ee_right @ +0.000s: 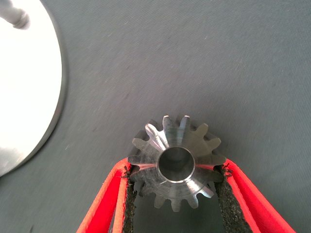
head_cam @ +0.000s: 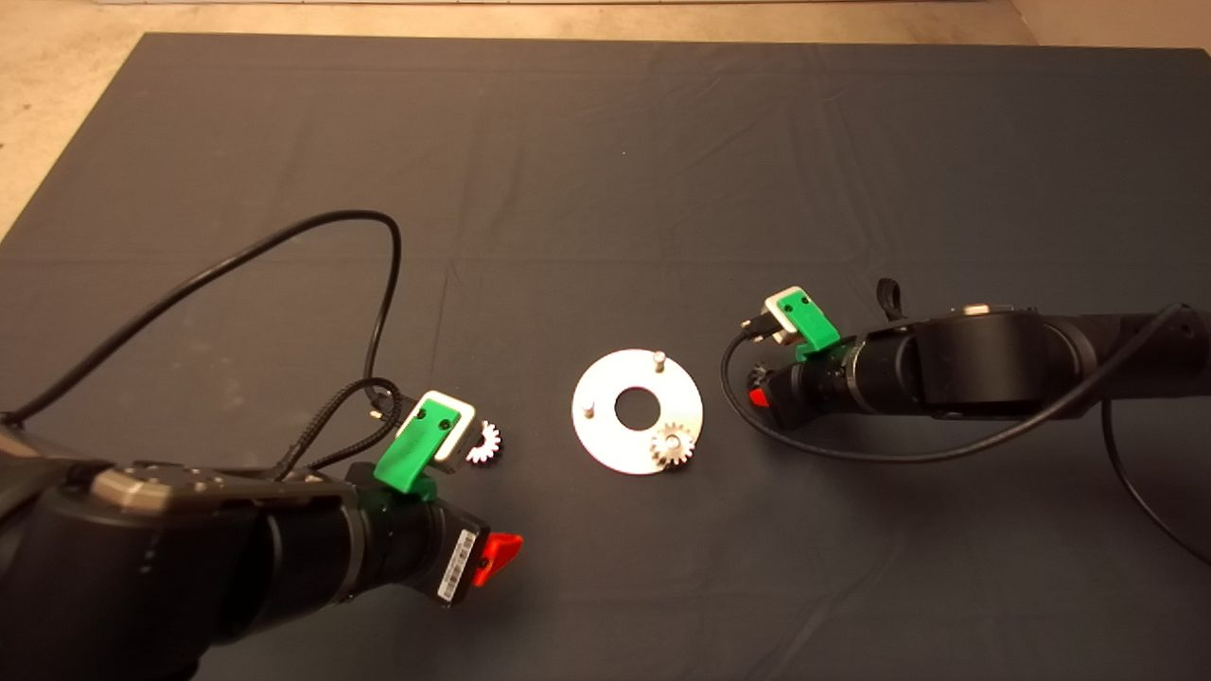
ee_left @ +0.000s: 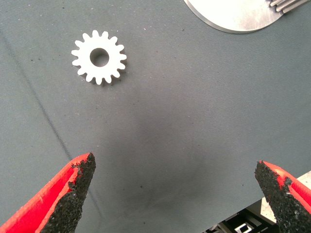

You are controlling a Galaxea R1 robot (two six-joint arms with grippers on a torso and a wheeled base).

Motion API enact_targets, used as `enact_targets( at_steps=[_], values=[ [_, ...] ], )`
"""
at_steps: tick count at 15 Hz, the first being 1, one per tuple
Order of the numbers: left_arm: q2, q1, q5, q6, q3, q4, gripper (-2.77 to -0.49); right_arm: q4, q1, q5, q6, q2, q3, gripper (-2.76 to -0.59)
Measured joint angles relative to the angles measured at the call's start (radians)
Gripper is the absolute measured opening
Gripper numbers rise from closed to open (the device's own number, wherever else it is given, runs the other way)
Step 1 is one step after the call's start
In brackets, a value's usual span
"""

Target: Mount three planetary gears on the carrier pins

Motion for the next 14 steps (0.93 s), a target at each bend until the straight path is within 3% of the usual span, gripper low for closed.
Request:
enact_targets(
  at_steps=[3, 6, 8, 11, 14],
  values=[
    [-0.004, 0.000, 0.000, 0.000, 0.000, 0.001, -0.89, 0.000, 0.028, -0.036, 0.001, -0.021, 0.073, -2.39],
    [-0.006, 0.000, 0.000, 0.000, 0.000, 0.001, -0.89, -0.001, 0.089, -0.053, 0.004, -0.023, 0.111, -2.39],
    [-0.013, 0.000, 0.001, 0.000, 0.000, 0.001, -0.89, -0.002, 0.113, -0.063, 0.005, -0.014, 0.111, -2.39],
    [-0.013, 0.000, 0.000, 0.000, 0.000, 0.001, -0.89, 0.000, 0.121, -0.067, 0.006, 0.049, 0.104, -2.39],
    [-0.016, 0.000, 0.000, 0.000, 0.000, 0.002, -0.89, 0.000, 0.121, -0.055, 0.022, 0.147, 0.070, -2.39]
  ],
)
